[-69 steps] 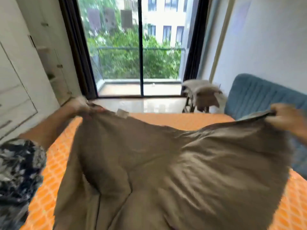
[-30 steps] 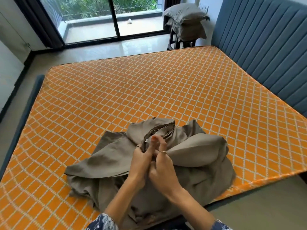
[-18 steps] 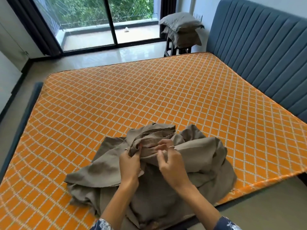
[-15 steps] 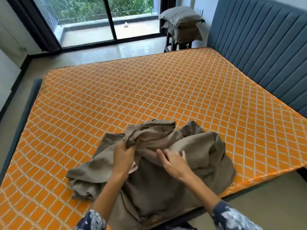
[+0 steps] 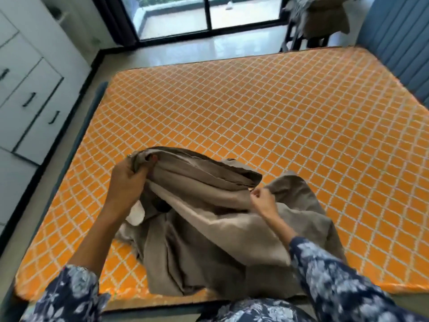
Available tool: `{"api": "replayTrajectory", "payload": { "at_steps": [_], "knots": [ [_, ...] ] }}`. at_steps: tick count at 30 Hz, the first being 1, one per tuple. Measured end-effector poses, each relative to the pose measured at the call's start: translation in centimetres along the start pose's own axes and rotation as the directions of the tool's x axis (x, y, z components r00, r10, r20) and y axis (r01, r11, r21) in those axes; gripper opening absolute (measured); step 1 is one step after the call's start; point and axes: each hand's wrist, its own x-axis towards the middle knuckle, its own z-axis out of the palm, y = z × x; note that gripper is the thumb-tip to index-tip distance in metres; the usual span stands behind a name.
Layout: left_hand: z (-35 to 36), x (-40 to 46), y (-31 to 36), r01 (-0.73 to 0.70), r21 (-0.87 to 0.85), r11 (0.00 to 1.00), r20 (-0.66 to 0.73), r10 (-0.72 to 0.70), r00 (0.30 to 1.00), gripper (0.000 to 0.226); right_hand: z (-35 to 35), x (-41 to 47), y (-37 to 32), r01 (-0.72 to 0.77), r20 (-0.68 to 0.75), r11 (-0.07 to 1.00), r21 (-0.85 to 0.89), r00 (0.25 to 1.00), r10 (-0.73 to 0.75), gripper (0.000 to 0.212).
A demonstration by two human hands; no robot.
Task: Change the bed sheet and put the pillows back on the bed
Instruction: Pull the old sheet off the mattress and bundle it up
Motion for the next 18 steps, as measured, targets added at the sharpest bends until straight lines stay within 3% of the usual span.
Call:
{"api": "replayTrajectory", "payload": {
  "at_steps": [2, 5, 9, 15, 18],
  "knots": [
    [0.0, 0.4, 1.0, -0.002, 0.006, 1.0, -0.017, 0.002, 1.0, 0.026, -1.6, 2.9, 0.5, -0.039, -0.012, 0.999, 0.021, 0.999, 0.039, 0.013],
    [-0.1, 0.7, 2.6, 0.005, 0.046, 0.999, -0.023, -0.004, 1.0, 0.047, -2.6, 6.4, 0.3, -0.062, 0.097, 0.998, 0.009, 0.993, 0.061, 0.01],
    [0.1, 1.4, 3.4, 0.008, 0.053, 0.999, -0.031, -0.006, 0.999, 0.045, -1.5, 10.7, 1.4, -0.174, 0.177, 0.979, 0.106, 0.972, 0.154, 0.007],
    [-0.6, 2.6, 4.0, 0.037, 0.082, 0.996, -0.096, -0.029, 0.995, 0.042, 0.6, 14.8, 2.3, -0.28, 0.173, 0.954, 0.109, 0.95, 0.259, 0.069],
    [-1.5, 3.4, 4.3, 0.003, 0.091, 0.996, -0.128, 0.009, 0.992, 0.039, 1.8, 15.9, 1.7, -0.216, 0.216, 0.968, 0.13, 0.959, 0.185, 0.078]
  ]
}}
